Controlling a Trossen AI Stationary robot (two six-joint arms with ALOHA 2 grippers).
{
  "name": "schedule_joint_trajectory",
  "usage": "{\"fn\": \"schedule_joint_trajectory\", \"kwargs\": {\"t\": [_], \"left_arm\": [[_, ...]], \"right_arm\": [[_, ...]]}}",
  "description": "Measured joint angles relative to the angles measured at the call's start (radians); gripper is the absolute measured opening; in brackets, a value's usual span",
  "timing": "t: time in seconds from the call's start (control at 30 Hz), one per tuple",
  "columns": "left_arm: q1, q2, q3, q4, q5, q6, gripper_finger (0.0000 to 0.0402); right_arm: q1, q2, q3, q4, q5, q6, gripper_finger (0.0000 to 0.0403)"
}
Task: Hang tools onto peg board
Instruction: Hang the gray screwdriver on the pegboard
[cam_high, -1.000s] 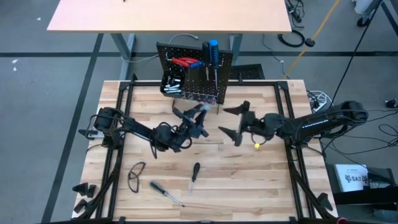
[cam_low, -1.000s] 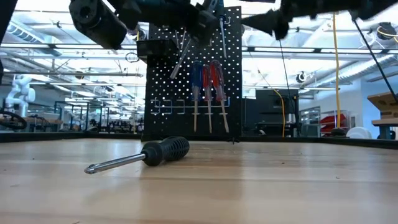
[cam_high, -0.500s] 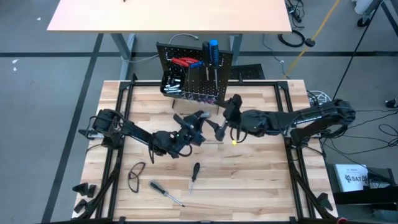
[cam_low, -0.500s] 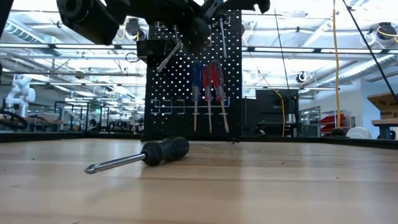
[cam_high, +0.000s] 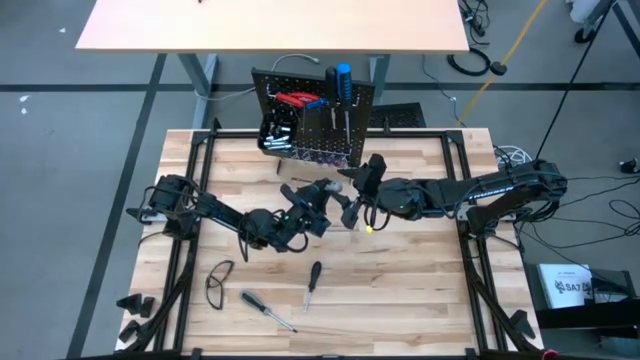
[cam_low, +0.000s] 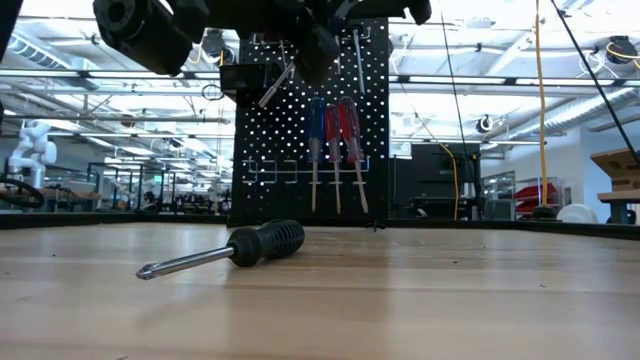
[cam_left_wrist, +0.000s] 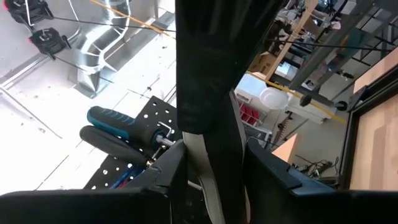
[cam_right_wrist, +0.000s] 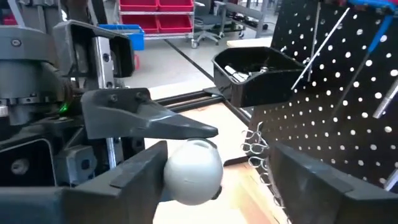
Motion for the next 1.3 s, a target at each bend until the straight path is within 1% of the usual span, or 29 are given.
{"fn": "schedule_joint_trajectory", "kwargs": {"t": [0.17, 0.3, 0.4, 0.47, 0.57, 0.63, 0.73, 0.83, 0.93, 1.03, 1.13, 1.23, 1.3], "left_arm": [[0.001, 0.000, 0.000, -0.003, 0.011, 0.001, 0.0125], [0.006, 0.000, 0.000, -0.005, 0.014, -0.033, 0.0128], [0.006, 0.000, 0.000, -0.006, 0.012, -0.067, 0.0144], [0.005, 0.000, 0.000, -0.003, -0.009, -0.075, 0.0162], [0.003, 0.000, 0.000, 0.006, -0.083, -0.079, 0.0190], [0.000, -0.009, -0.006, 0.004, -0.146, -0.080, 0.0206], [-0.018, -0.053, -0.053, 0.010, -0.198, -0.101, 0.0225], [-0.056, -0.146, -0.129, 0.010, -0.203, -0.188, 0.0233], [-0.098, -0.279, -0.210, 0.010, -0.229, -0.231, 0.0234], [-0.138, -0.424, -0.286, 0.005, -0.252, -0.269, 0.0235], [-0.159, -0.566, -0.345, -0.034, -0.262, -0.346, 0.0235], [-0.166, -0.710, -0.386, -0.176, -0.282, -0.479, 0.0235], [-0.166, -0.801, -0.397, -0.347, -0.268, -0.600, 0.0235]], "right_arm": [[0.001, 0.000, 0.000, -0.006, -0.006, -0.003, 0.0192], [0.002, 0.000, 0.000, -0.010, -0.015, -0.029, 0.0104], [0.007, 0.000, 0.000, -0.010, -0.011, -0.048, 0.0101], [0.008, -0.001, 0.000, -0.016, -0.011, -0.047, 0.0101], [0.007, -0.008, 0.000, -0.044, 0.003, -0.030, 0.0101], [0.007, -0.008, 0.000, -0.057, 0.040, -0.028, 0.0101], [0.003, -0.010, 0.000, -0.068, 0.059, -0.028, 0.0101], [-0.014, -0.010, 0.011, -0.086, 0.046, -0.026, 0.0101], [-0.034, -0.010, 0.036, -0.110, 0.037, -0.025, 0.0101], [-0.059, -0.009, 0.071, -0.119, -0.017, -0.025, 0.0101], [-0.099, 0.001, 0.125, -0.159, -0.065, -0.025, 0.0101], [-0.131, 0.035, 0.194, -0.239, -0.066, -0.022, 0.0101], [-0.151, 0.073, 0.258, -0.311, -0.079, -0.017, 0.0101]]}}
